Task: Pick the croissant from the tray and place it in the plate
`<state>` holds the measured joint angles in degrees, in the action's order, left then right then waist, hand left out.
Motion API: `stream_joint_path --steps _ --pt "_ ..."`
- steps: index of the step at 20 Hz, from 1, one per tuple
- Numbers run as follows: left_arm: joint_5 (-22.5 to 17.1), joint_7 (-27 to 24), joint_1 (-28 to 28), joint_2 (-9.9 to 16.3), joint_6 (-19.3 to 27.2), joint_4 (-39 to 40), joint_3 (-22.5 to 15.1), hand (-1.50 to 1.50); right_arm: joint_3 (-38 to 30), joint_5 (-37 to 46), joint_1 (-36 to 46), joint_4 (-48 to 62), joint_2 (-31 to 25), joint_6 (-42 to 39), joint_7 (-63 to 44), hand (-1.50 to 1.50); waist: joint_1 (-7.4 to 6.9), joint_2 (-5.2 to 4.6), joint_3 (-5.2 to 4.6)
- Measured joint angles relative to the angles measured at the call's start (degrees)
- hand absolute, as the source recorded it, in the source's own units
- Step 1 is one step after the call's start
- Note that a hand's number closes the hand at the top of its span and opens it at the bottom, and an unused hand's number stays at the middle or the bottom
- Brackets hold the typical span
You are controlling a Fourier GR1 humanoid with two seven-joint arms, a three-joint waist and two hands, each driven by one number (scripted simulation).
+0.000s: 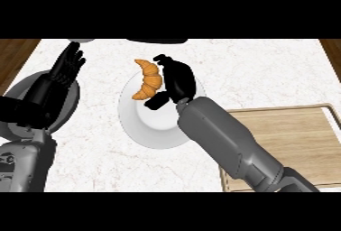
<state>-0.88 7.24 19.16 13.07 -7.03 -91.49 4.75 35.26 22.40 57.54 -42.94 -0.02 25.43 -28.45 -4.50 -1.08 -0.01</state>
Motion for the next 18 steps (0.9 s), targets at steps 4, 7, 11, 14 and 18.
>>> stream_joint_path --steps 4,7,11,14,18 --pt "-0.13 1.17 1.34 -0.12 -0.25 -0.16 -0.45 0.0 0.89 -7.23 1.23 3.16 0.0 1.91 3.5 -1.5 -1.02 -0.28 0.02" --pt "0.11 1.09 2.21 -0.59 0.14 0.54 -0.6 0.0 1.08 -11.94 0.82 3.66 0.01 4.52 8.08 -1.5 -1.23 -0.43 0.05" --pt "0.38 0.96 1.81 -1.0 0.29 0.37 -0.97 0.0 0.48 -17.12 1.1 3.4 0.01 10.42 12.61 -1.5 -1.4 -0.37 0.06" --pt "0.33 0.32 1.81 -0.35 0.05 1.03 -0.19 0.0 -1.6 -21.8 1.53 2.57 0.02 12.83 16.65 -1.5 -0.88 -0.29 0.06" --pt "0.07 0.56 1.4 -0.16 0.11 0.84 0.45 0.0 -3.96 -28.14 1.26 1.92 0.01 14.76 21.89 -1.5 0.14 0.03 0.06"
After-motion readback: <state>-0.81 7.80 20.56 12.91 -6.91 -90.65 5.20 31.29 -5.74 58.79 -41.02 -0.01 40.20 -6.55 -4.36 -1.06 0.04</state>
